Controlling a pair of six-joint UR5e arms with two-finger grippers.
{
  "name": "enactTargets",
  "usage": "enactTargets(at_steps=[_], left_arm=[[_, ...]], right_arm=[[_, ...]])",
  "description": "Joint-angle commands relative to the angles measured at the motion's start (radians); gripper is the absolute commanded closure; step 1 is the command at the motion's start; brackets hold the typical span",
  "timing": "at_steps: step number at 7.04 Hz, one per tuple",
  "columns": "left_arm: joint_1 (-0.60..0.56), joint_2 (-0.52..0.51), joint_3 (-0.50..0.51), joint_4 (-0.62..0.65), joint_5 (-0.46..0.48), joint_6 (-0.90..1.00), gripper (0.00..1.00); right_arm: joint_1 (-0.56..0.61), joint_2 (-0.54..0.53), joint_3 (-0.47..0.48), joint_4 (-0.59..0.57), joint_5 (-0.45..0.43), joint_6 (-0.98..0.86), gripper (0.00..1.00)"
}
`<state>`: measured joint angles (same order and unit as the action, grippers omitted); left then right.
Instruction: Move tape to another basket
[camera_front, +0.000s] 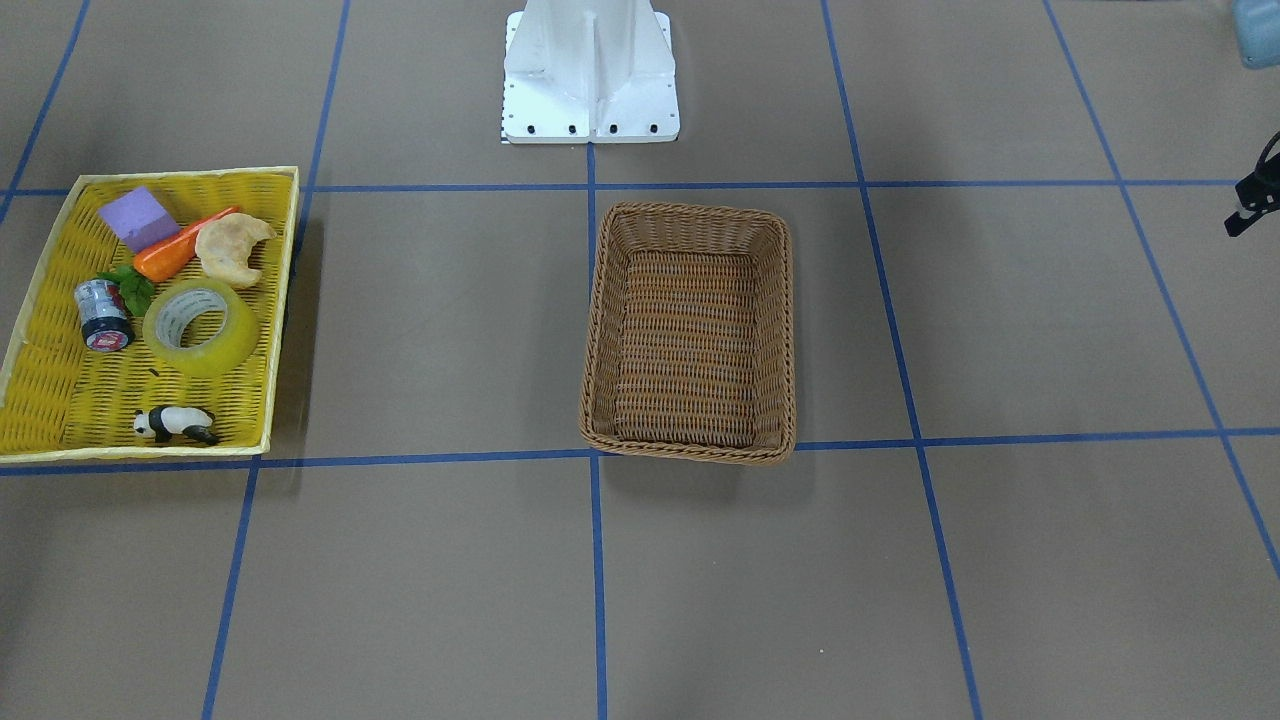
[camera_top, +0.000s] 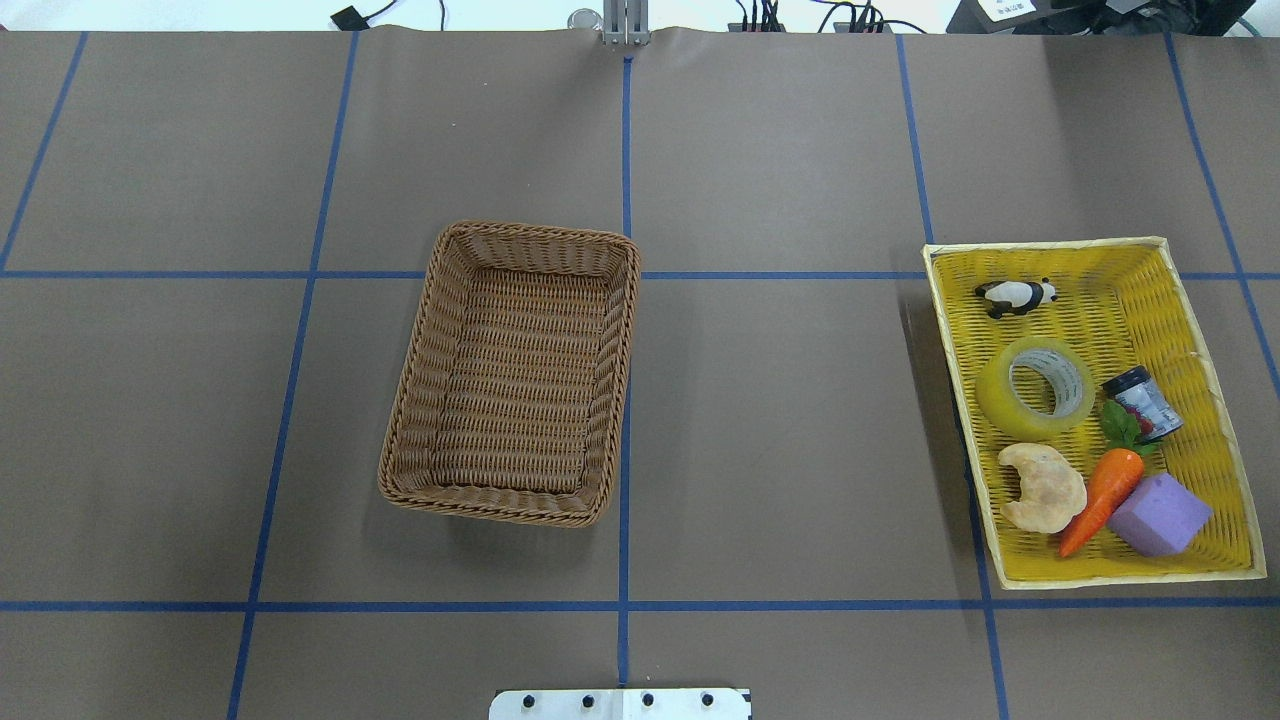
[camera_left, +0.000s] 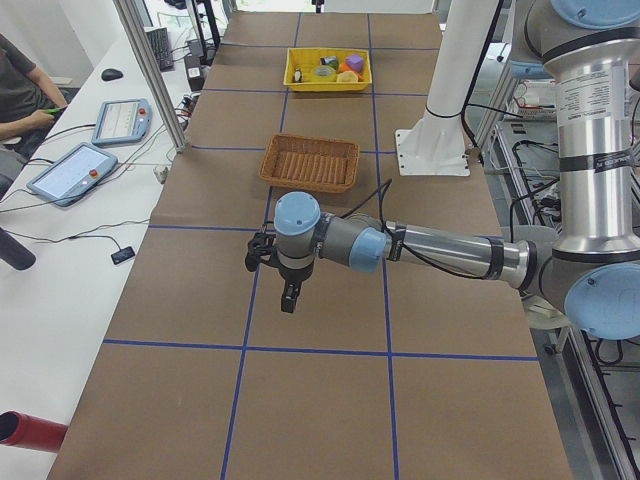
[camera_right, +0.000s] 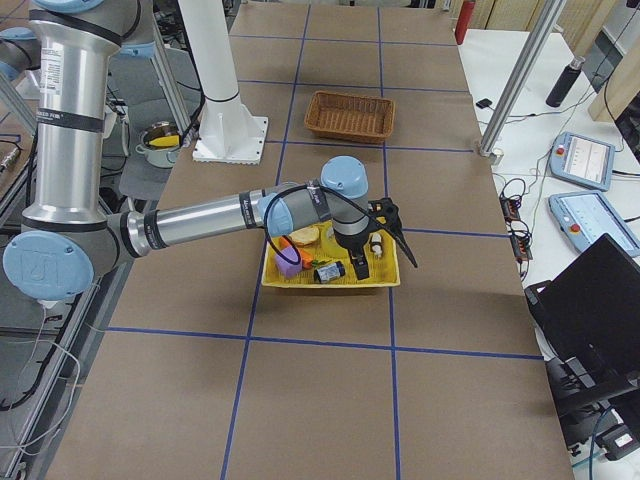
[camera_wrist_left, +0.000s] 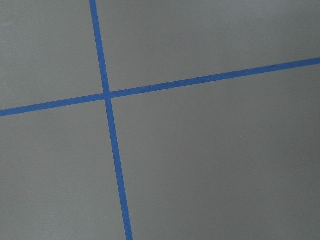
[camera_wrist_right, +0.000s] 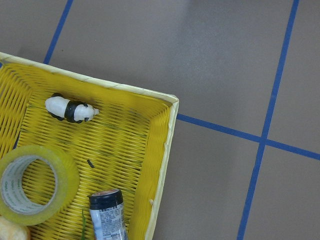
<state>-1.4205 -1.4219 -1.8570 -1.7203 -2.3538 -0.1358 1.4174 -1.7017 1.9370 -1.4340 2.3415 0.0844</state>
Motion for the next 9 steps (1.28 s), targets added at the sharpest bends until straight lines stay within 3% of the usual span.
enactTargets(at_steps=[1, 5, 9], left_arm=[[0.002, -0.002, 0.005, 0.002, 0.001, -0.001, 0.02], [0.002, 0.004, 0.001, -0.002, 0.002, 0.005, 0.02], [0.003, 0.009, -0.002, -0.009, 0.001, 0.004, 0.02]], right_arm=[[0.0, -0.001, -0.006, 0.003, -0.005, -0.005, 0.0], [-0.008, 0.008, -0.039, 0.033, -0.004, -0.006, 0.0], [-0.168, 0.001, -0.082, 0.285, -0.01, 0.008, 0.0]])
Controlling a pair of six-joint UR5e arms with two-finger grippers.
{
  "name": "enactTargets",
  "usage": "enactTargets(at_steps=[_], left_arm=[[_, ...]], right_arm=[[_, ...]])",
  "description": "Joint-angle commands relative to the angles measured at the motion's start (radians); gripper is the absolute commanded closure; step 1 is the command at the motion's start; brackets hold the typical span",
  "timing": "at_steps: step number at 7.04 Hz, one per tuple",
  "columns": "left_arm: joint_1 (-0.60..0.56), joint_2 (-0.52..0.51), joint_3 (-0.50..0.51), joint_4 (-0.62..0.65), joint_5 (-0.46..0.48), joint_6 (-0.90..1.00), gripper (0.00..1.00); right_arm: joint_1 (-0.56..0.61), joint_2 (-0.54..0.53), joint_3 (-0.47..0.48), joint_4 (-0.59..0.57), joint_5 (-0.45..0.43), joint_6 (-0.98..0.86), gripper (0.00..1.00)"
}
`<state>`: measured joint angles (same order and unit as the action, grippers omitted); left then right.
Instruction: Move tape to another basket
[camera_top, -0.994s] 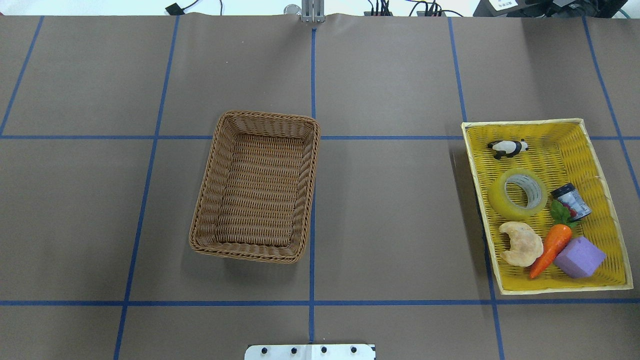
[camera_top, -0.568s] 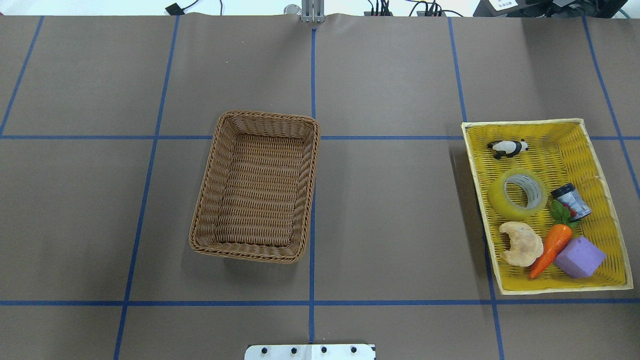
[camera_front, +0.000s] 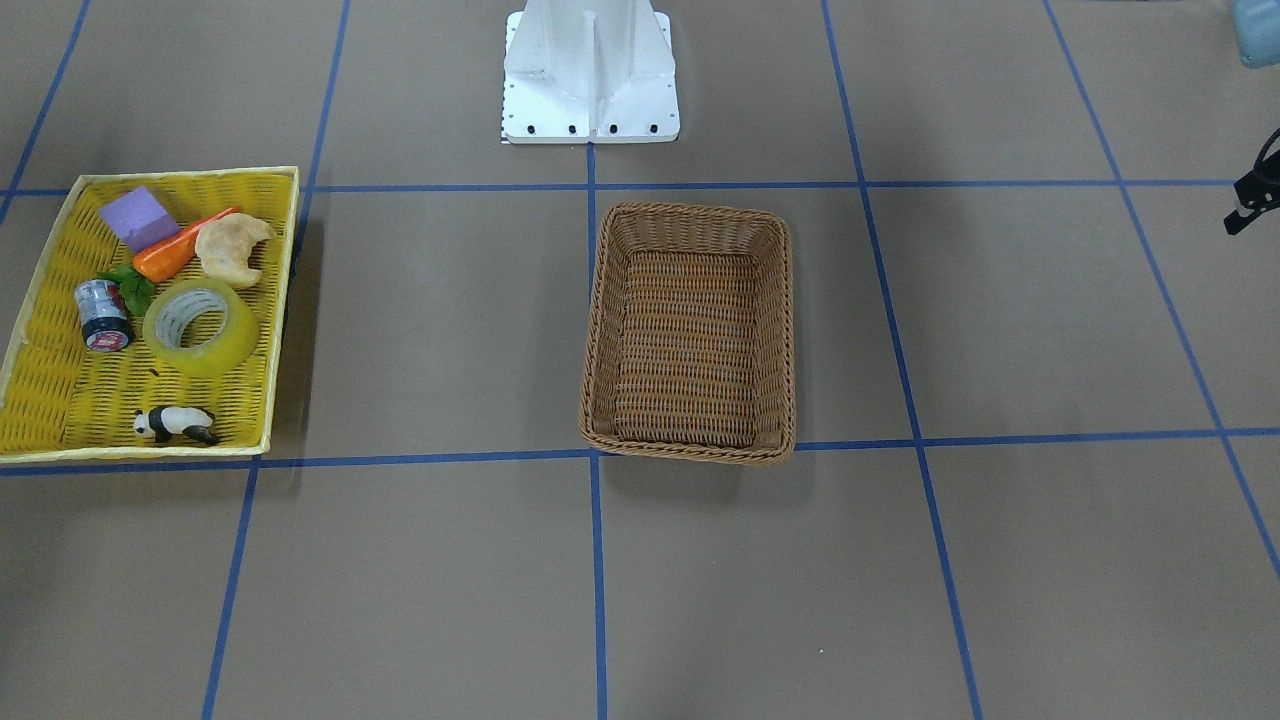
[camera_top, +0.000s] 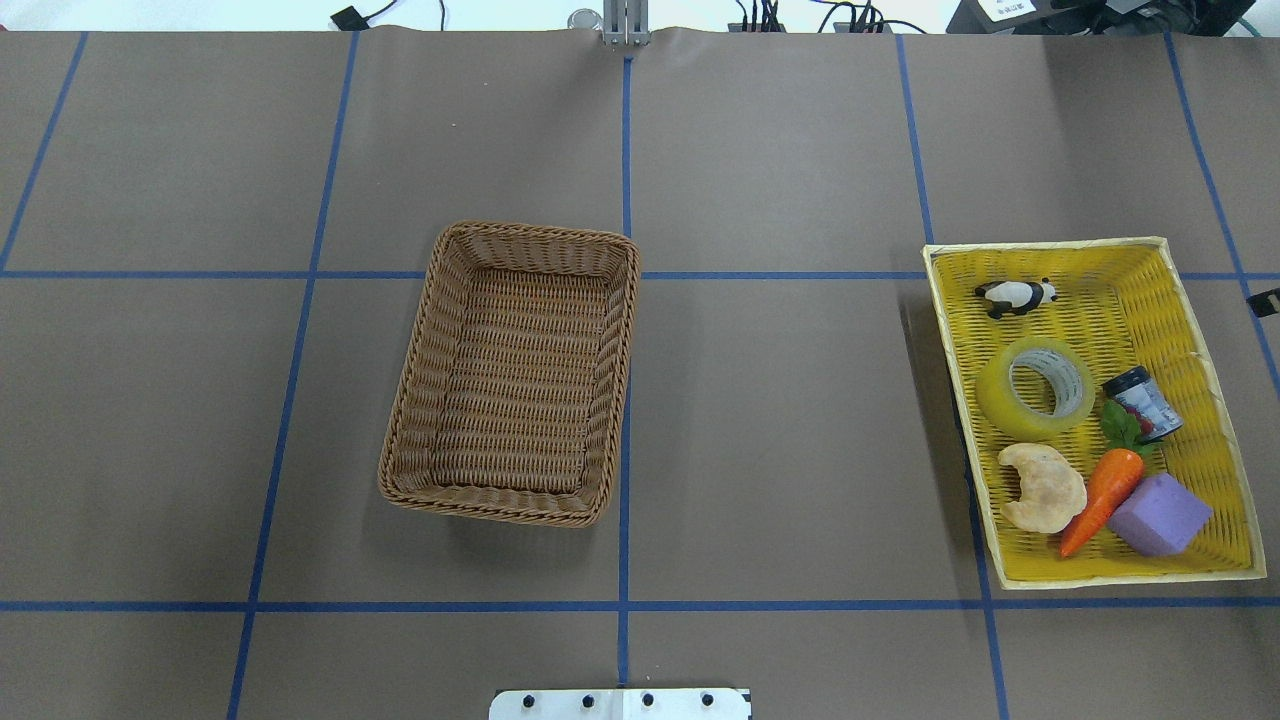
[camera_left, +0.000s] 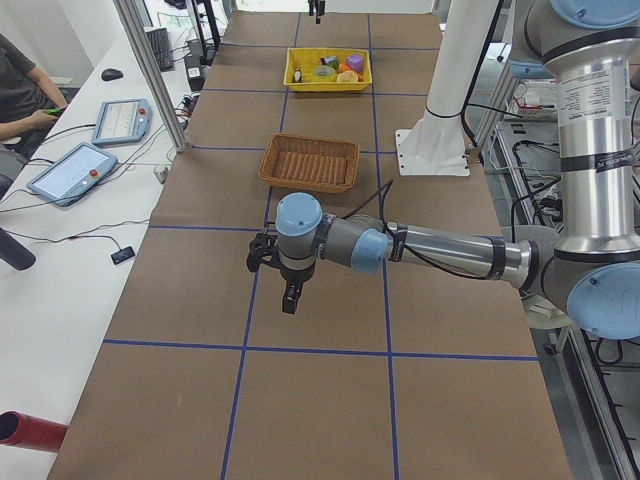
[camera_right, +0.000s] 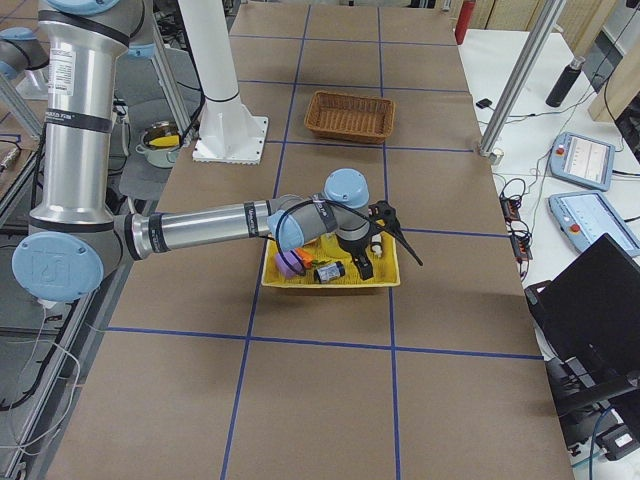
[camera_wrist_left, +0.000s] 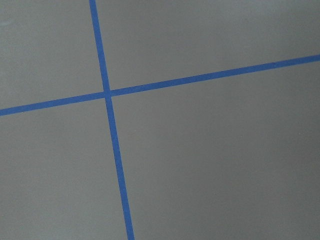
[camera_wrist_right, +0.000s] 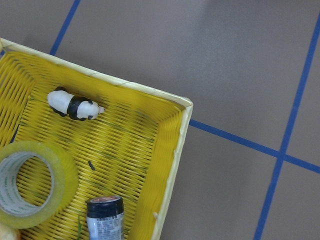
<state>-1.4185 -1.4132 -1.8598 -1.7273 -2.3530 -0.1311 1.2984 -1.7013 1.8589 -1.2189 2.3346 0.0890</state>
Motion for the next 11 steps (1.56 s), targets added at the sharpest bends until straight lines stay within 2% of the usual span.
enactTargets(at_steps=[1, 2, 5, 7, 8, 9, 11], left_arm=[[0.0, 0.0, 0.001, 0.0, 0.0, 0.001, 0.02], [0.0, 0.0, -0.001, 0.0, 0.0, -0.001, 0.02], [0.0, 0.003, -0.002, -0.001, -0.002, 0.001, 0.02], [-0.002, 0.005, -0.004, -0.001, -0.002, 0.001, 0.02], [0.0, 0.007, -0.003, -0.001, -0.002, 0.001, 0.02], [0.001, 0.007, 0.002, -0.001, -0.002, 0.001, 0.02], [0.001, 0.005, 0.004, 0.0, -0.002, 0.001, 0.02]], right_arm=[[-0.063, 0.002, -0.003, 0.096, -0.004, 0.003, 0.0], [-0.064, 0.0, -0.004, 0.116, -0.001, 0.0, 0.0], [-0.065, -0.005, -0.009, 0.108, -0.007, 0.141, 0.0], [-0.158, 0.059, -0.024, 0.105, -0.015, 0.275, 0.0], [-0.203, 0.068, -0.027, 0.105, -0.05, 0.287, 0.0], [-0.249, 0.095, -0.073, 0.117, -0.07, 0.287, 0.0], [-0.374, 0.124, -0.084, 0.114, -0.226, 0.287, 0.01]])
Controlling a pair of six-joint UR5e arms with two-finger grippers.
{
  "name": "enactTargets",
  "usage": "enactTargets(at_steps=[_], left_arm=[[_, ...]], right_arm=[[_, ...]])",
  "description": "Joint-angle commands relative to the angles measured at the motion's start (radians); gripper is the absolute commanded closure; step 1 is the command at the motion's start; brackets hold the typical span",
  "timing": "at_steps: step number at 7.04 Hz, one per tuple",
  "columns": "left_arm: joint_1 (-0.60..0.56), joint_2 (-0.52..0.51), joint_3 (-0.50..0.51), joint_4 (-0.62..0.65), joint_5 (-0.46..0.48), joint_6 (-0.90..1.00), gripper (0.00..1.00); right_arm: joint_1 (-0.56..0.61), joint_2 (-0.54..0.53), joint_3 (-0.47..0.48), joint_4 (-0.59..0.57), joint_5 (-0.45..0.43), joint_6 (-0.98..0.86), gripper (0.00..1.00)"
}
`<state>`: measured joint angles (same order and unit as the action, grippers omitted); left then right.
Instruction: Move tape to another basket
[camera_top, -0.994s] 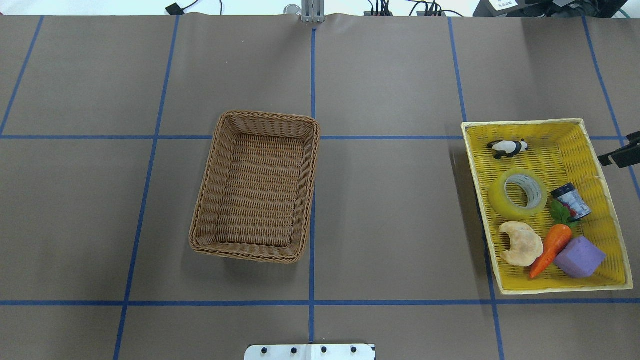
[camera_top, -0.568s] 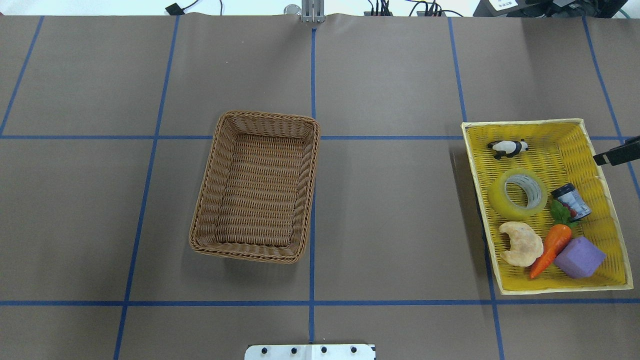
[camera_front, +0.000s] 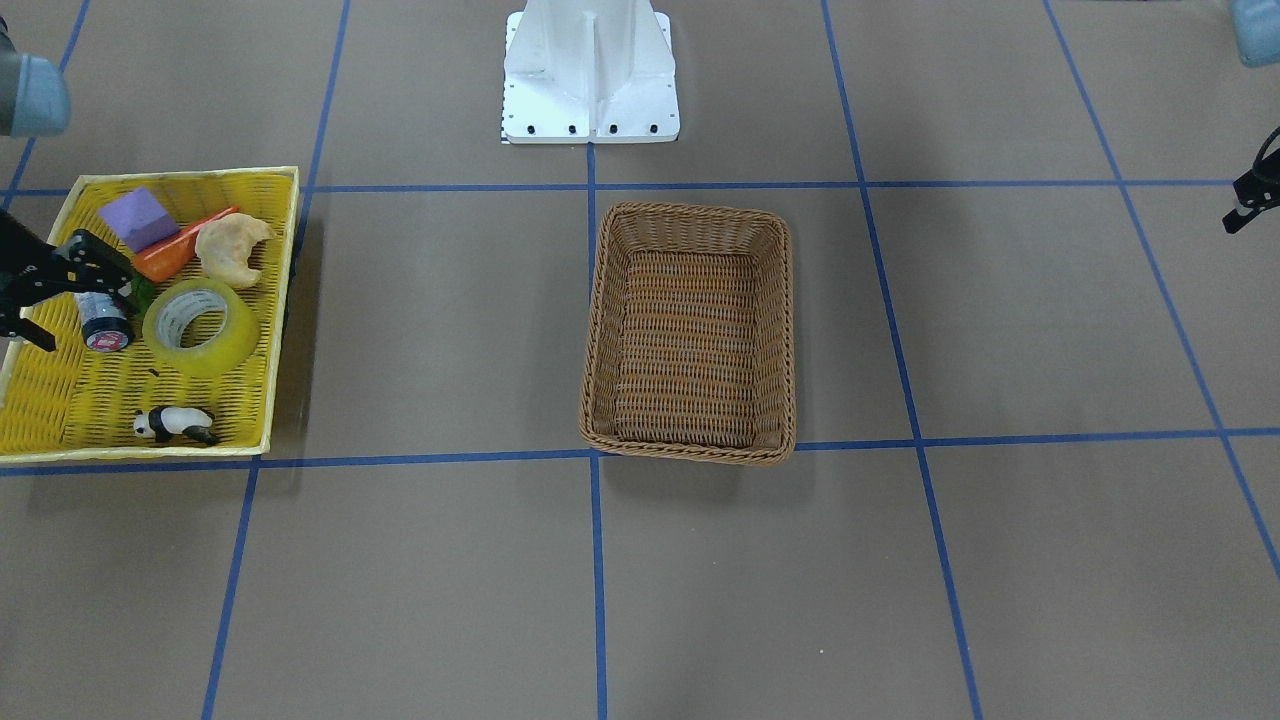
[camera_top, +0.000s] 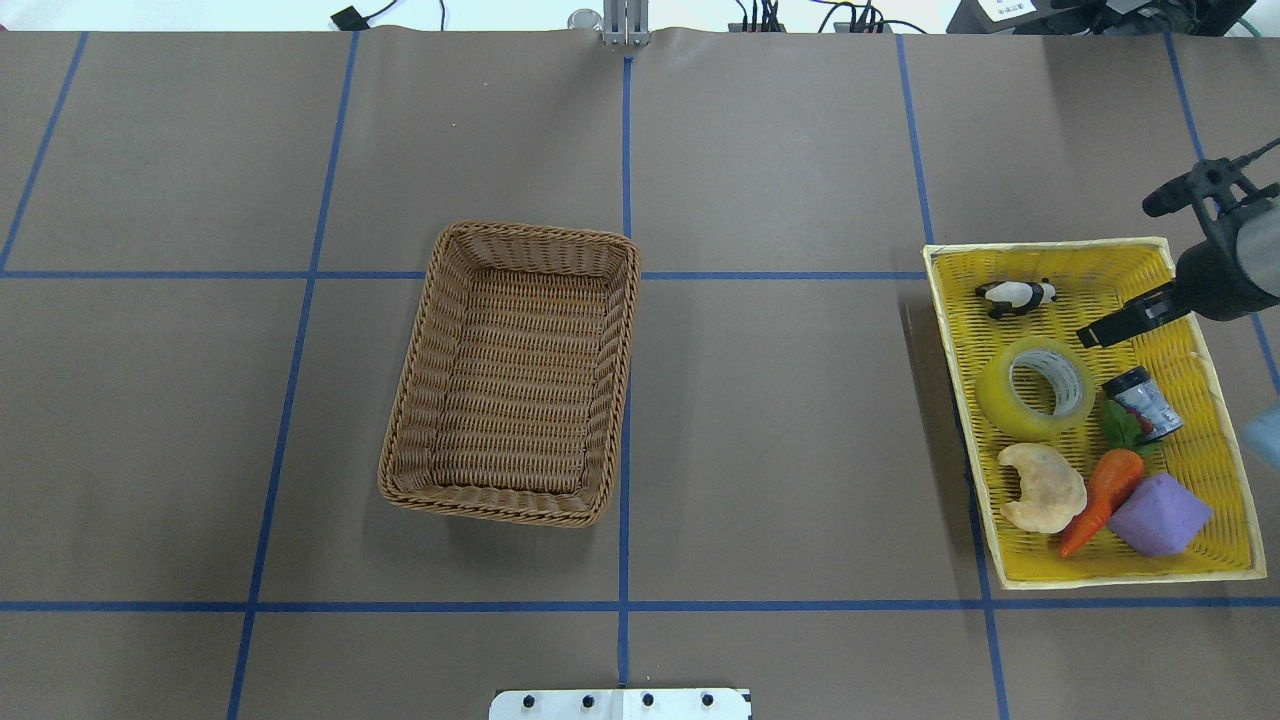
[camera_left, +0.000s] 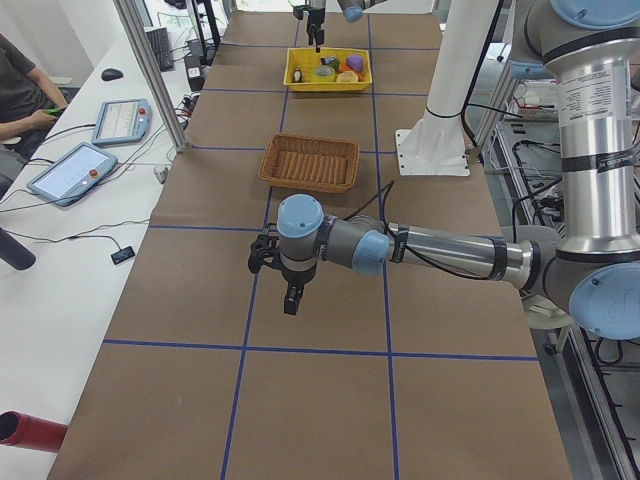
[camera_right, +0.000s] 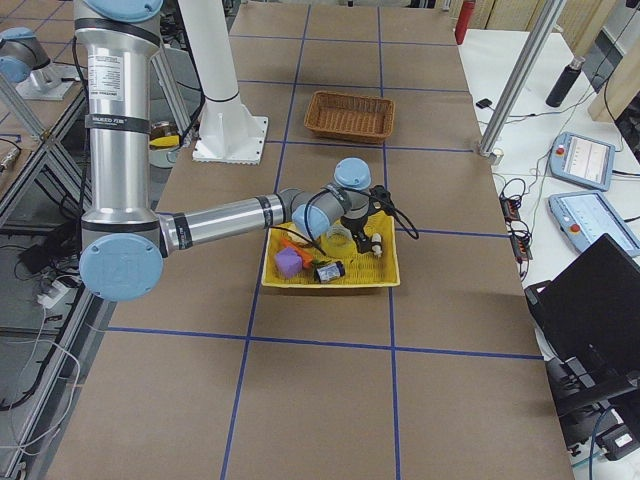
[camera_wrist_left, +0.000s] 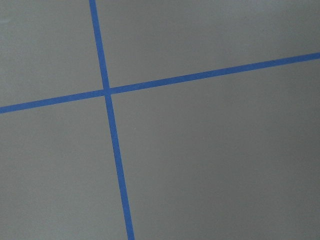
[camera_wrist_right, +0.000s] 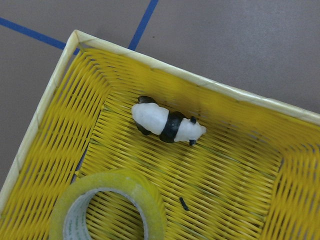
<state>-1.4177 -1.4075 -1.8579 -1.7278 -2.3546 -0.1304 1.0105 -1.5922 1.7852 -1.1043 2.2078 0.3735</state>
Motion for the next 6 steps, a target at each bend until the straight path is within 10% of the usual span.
enactTargets(at_steps=[1, 5, 6], left_arm=[[0.002, -0.004, 0.003, 0.002, 0.0, -0.002, 0.02], [0.002, -0.005, 0.009, 0.002, 0.0, -0.003, 0.02], [0.002, -0.007, 0.009, 0.002, 0.0, -0.003, 0.02]], right_arm=[[-0.102, 0.032, -0.021, -0.003, -0.1, 0.001, 0.01], [-0.112, 0.037, -0.085, 0.003, -0.065, -0.01, 0.15], [-0.112, 0.038, -0.087, 0.003, -0.054, -0.011, 0.33]])
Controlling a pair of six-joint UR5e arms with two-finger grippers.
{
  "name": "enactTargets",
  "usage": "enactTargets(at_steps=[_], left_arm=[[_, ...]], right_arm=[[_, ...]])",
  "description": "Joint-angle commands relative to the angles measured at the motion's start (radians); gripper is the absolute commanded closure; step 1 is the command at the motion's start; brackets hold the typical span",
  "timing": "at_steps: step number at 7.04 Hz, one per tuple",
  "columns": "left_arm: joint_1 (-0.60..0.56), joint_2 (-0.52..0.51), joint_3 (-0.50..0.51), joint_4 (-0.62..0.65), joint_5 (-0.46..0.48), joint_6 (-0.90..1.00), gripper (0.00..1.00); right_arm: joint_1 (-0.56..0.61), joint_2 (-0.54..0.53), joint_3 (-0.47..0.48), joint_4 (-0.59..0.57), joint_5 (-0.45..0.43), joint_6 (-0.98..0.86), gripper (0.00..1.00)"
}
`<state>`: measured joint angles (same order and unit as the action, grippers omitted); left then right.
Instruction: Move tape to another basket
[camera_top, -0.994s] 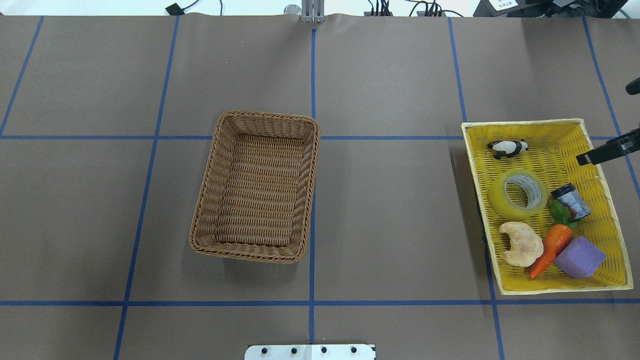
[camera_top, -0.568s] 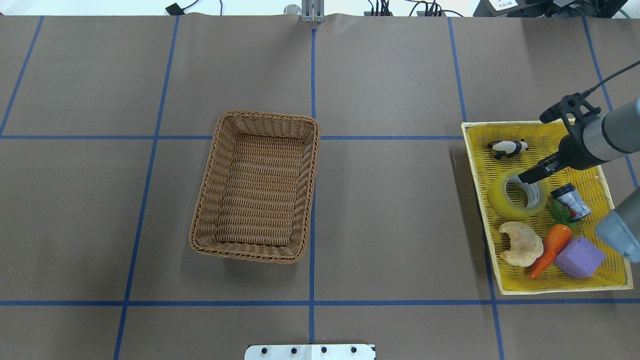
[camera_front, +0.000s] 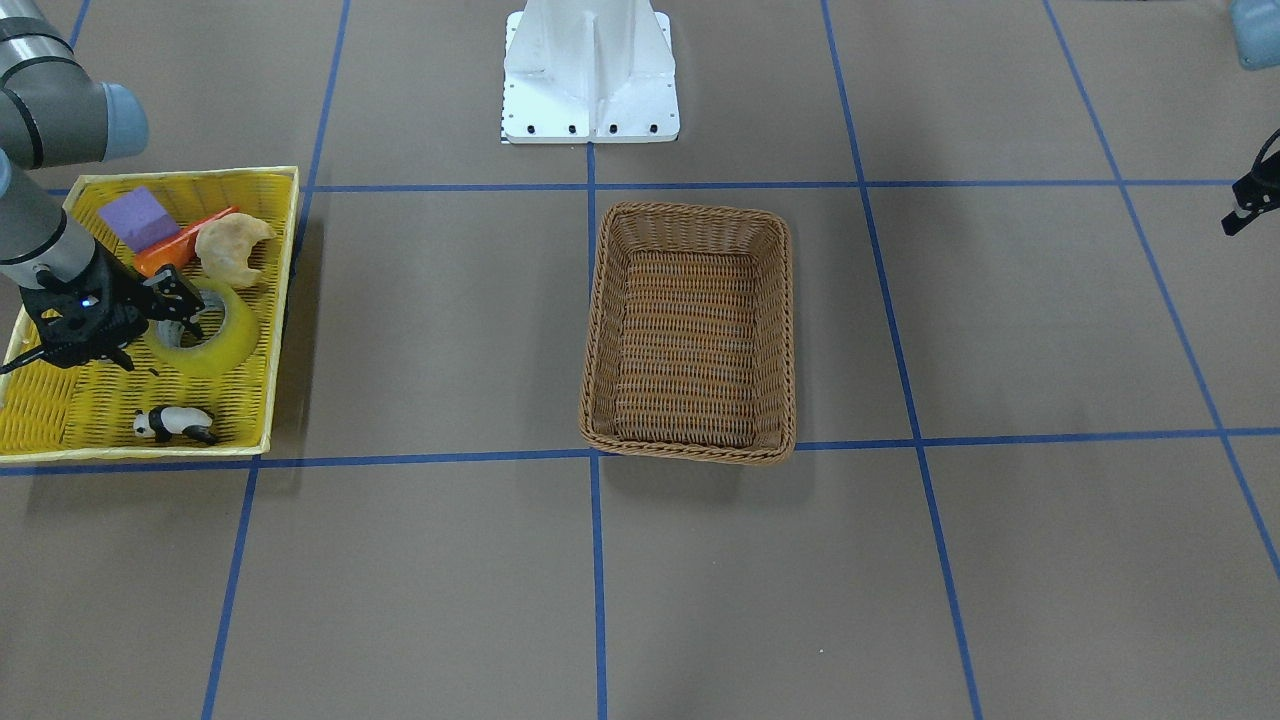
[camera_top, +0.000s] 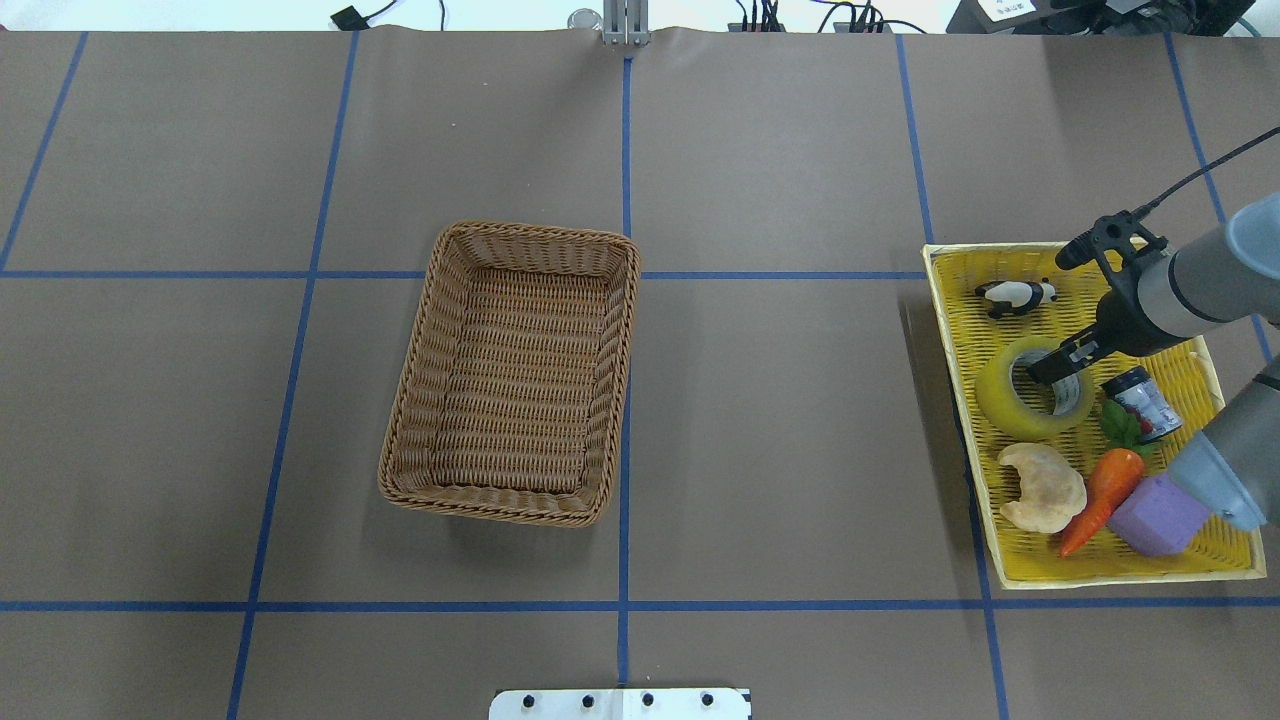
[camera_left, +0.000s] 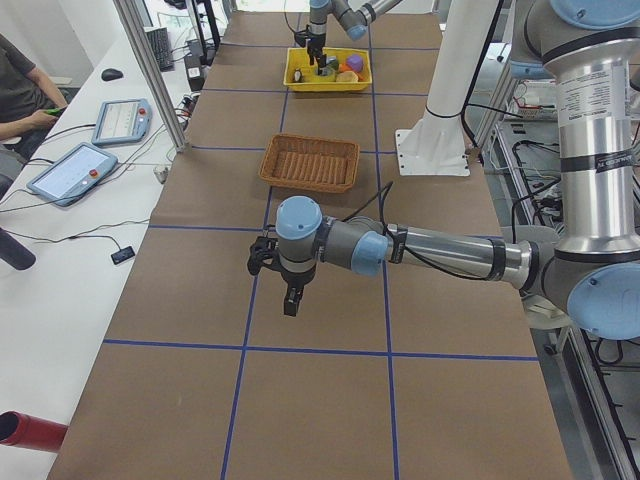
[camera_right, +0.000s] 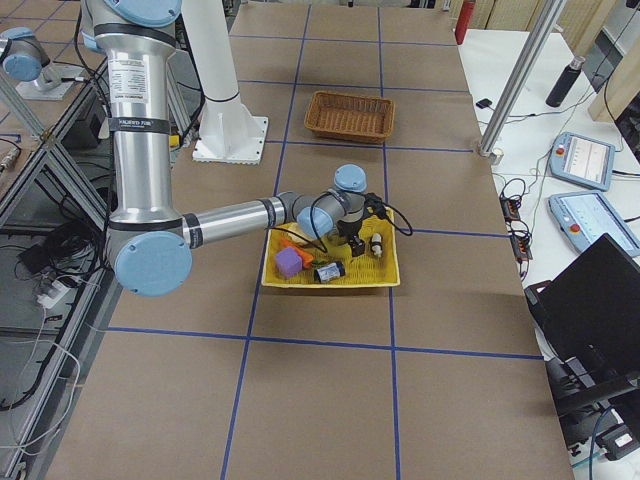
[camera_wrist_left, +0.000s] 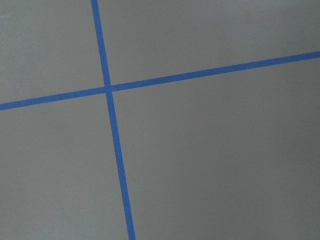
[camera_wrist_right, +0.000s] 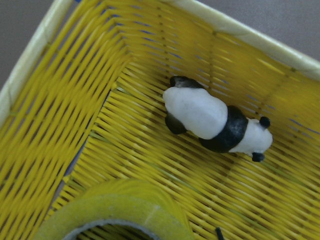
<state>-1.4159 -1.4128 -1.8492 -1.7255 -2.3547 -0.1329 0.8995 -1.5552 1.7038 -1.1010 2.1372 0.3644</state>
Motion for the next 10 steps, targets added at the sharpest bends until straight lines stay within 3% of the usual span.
enactTargets(at_steps=[1, 2, 3, 7, 10], left_arm=[[0.0, -0.001, 0.001, 0.0, 0.0, -0.001, 0.02], [0.0, -0.003, 0.001, 0.0, 0.0, -0.001, 0.02], [0.0, -0.005, 0.001, 0.0, 0.0, -0.002, 0.02], [0.0, -0.006, 0.001, 0.0, 0.0, -0.002, 0.02], [0.002, -0.011, -0.005, -0.017, -0.021, -0.001, 0.02]], right_arm=[[0.001, 0.003, -0.004, 0.0, 0.045, -0.001, 0.79], [0.005, 0.0, -0.006, 0.0, 0.064, -0.001, 1.0], [0.025, -0.003, 0.002, 0.001, 0.075, 0.007, 1.0], [0.172, 0.006, 0.005, -0.014, 0.362, 0.019, 1.0], [0.185, 0.088, 0.019, 0.0, 0.502, 0.342, 1.0]])
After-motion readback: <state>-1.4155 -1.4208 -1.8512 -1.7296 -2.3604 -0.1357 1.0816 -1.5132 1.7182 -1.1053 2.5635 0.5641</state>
